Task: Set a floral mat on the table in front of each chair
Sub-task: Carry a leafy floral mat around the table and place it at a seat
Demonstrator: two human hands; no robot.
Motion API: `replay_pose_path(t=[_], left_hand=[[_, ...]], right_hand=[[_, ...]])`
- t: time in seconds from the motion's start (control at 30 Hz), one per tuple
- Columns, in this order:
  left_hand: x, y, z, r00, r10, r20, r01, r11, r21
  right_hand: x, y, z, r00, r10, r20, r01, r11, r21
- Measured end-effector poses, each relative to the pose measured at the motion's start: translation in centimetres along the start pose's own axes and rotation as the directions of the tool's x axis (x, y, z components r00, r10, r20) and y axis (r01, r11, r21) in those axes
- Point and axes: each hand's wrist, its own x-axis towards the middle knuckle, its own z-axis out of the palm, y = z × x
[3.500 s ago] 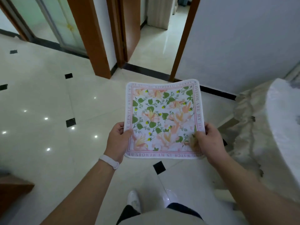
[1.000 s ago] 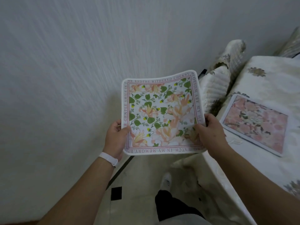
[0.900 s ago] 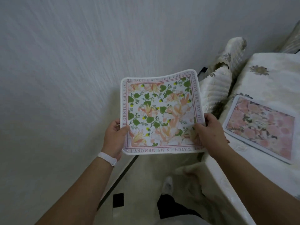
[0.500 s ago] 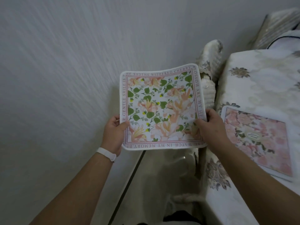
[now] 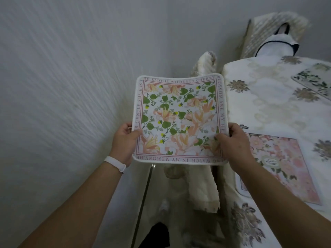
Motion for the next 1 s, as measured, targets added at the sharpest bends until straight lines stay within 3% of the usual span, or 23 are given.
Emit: replay_pose_path(t=[0.27,0.37,0.63,1.0], left_hand=[[11.7,3.5,4.0,0.976,0.018,0.219,-0.028,0.999,0.04],[14.7,3.1,5.4,0.96,-0.03,0.278,0.022,0.999,0.031],[20.9,4.9,12.9,0.854,-0.072,0.515,-0.015,0.986,0.164],[25.2,3.7,23.1,0.767,-0.129,0.629,-0.014,0.976,0.218]], right_hand=[[5.7,-2.4,2.8,0.978,0.03,-0.208,-0.026,0.999,0.023],[6.7,-2.6,3.1,0.962,0.038,-0.27,-0.028,0.999,0.044],[9.2,-2.6,2.0,0.887,0.113,-0.448,-0.085,0.993,0.083],[14.3,-0.9,-1.2,0.793,0.196,-0.576,-0.141,0.98,0.139]])
